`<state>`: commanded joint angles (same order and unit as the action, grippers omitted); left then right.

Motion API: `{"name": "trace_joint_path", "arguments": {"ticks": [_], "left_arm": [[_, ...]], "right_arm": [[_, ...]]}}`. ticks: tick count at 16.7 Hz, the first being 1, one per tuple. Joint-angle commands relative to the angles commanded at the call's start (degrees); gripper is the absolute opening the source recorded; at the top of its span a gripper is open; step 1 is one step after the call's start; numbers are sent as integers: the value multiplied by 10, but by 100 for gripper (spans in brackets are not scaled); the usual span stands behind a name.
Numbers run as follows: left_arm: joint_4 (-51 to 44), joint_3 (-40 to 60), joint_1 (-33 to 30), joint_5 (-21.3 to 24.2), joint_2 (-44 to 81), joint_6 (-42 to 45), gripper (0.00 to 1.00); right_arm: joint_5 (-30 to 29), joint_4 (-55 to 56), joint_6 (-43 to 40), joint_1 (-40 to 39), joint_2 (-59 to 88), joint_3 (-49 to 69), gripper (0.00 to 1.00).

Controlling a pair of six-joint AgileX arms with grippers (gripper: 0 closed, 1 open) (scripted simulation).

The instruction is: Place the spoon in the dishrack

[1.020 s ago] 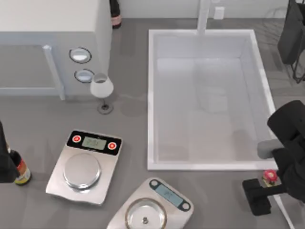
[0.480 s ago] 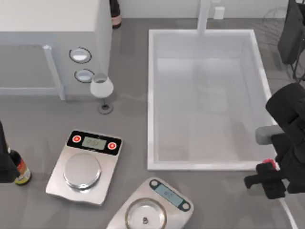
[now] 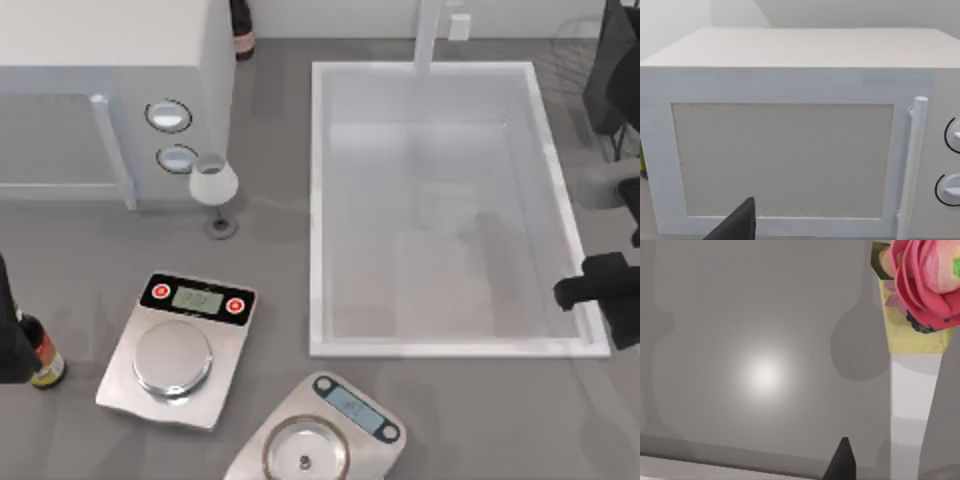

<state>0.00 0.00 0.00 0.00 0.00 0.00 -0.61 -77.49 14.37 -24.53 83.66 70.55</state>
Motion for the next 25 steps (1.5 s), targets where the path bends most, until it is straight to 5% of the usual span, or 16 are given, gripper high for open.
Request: {"name": "trace_joint_path", "arguments": {"ticks": [5, 13, 25], "left_arm": [[0, 0, 0, 0, 0, 0, 100], [0, 0, 0, 0, 0, 0, 100], [0, 0, 0, 0, 0, 0, 100]], "right_arm": [[0, -86, -4, 4, -34, 81, 0], [20, -49, -10, 33, -45, 77, 0], [246, 464, -94, 423, -181, -7, 0]]}}
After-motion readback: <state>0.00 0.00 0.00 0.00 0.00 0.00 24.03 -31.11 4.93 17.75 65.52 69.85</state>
